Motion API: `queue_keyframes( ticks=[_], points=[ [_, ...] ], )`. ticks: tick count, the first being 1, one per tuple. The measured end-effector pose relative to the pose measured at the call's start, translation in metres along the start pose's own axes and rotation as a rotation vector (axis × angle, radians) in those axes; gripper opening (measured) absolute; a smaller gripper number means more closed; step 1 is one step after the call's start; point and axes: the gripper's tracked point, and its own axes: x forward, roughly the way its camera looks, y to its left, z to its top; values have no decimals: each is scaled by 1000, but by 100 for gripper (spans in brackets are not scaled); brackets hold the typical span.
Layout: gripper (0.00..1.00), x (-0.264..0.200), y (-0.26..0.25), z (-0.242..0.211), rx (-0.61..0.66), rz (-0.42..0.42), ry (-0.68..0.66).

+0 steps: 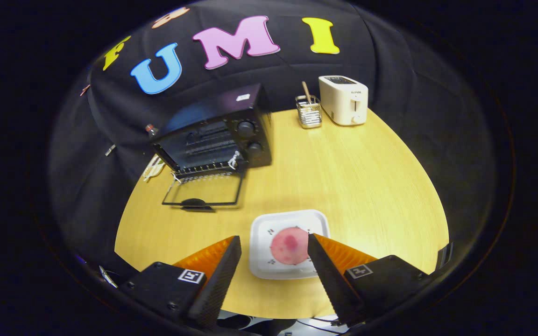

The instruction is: Open the toaster oven, put the food inside, and close the toaster oven door.

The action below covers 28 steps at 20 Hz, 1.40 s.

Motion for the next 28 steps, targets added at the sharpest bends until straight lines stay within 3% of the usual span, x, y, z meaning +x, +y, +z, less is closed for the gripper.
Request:
queue_keyframes(
  ticks=[7, 8, 11, 13, 18, 21, 22, 24, 25, 27, 28],
  points=[
    [89, 62, -70, -41, 57, 51, 306],
    [77, 69, -73, -44, 59, 56, 334],
    [77, 86, -78, -54, 56, 54, 400],
    [71, 93, -81, -58, 27, 40, 427],
    [44, 97, -90, -57, -58, -48, 453],
    [44, 96, -91, -61, -89, -96, 483],
    [20, 90, -88, -52, -76, -114, 486],
    [18, 100, -86, -58, -58, -116, 485],
    [12, 102, -87, -59, -44, -111, 481],
    [12, 99, -84, -58, -22, -73, 477],
    [5, 99, -83, -57, -4, -49, 473]
  ],
)
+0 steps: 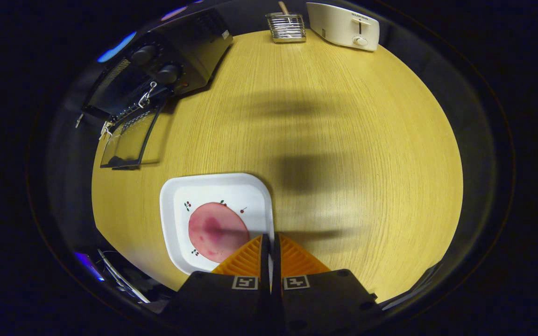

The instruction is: Open the toaster oven, put the food inside, and close the toaster oven door.

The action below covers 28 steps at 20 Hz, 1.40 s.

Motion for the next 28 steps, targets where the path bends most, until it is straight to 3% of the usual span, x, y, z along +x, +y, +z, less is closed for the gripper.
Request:
queue_keyframes(
  ticks=[3, 8, 13, 18, 23, 28],
  points=[
    [5, 1, 4, -2, 70, 106, -5],
    [5, -4, 17, -15, 375, 326, 21],
    [5, -18, 32, -17, 566, 405, -53],
    [5, -63, 87, 1, 730, 527, -200],
    [5, -81, 170, 18, 825, 551, -294],
    [5, -59, 246, 57, 948, 509, -387]
  ],
)
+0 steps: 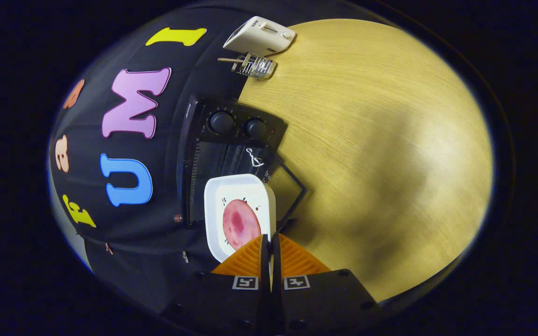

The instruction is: Open the toaster oven, put the food inside, and close the toaster oven door.

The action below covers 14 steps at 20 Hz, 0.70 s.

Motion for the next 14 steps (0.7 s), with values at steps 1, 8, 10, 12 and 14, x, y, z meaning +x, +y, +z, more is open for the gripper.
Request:
queue_keyframes(
  ticks=[1, 8, 10, 12, 14],
  points=[
    [5, 12, 10, -8, 29, 4, -23],
    [5, 79, 51, -17, 159, -42, -158],
    [5, 96, 58, -9, 199, -53, -194],
    [5, 113, 58, -1, 246, -86, -229],
    [5, 128, 62, 6, 292, -101, -267]
  ],
)
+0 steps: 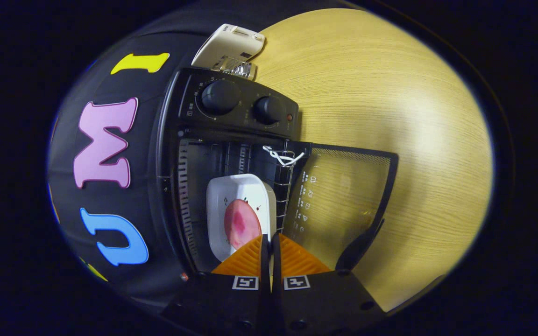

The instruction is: Open the toaster oven, put the food inside, and close the toaster oven door.

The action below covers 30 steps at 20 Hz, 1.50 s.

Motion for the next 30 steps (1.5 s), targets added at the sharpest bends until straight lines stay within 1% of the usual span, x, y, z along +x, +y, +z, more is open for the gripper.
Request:
queue_keyframes(
  ticks=[3, 7, 9, 11, 12, 13, 14, 18, 19, 22, 23, 24, 26, 28, 29, 30],
  points=[
    [5, 22, 7, 0, 17, -44, -53],
    [5, 42, 25, 4, 75, -54, -101],
    [5, 47, 25, 5, 64, -74, -121],
    [7, 48, 24, 2, 68, -76, -117],
    [10, 45, 24, -2, 76, -75, -105],
    [10, 42, 25, -5, 72, -72, -92],
    [18, 37, 29, -10, 67, -57, -77],
    [18, -9, 37, -11, -21, 7, -82],
    [18, -25, 42, -10, -44, 38, -76],
    [18, -64, 52, -14, -198, 139, -39],
    [18, -76, 52, -18, -277, 189, -18],
    [17, -88, 49, -23, -404, 240, 0],
    [17, -104, 12, -26, -693, 247, 6],
    [18, -114, -31, -29, -929, 229, 15],
    [17, -117, -50, -30, -1032, 205, 16],
    [22, -119, -68, -31, -1144, 184, 21]
  ],
)
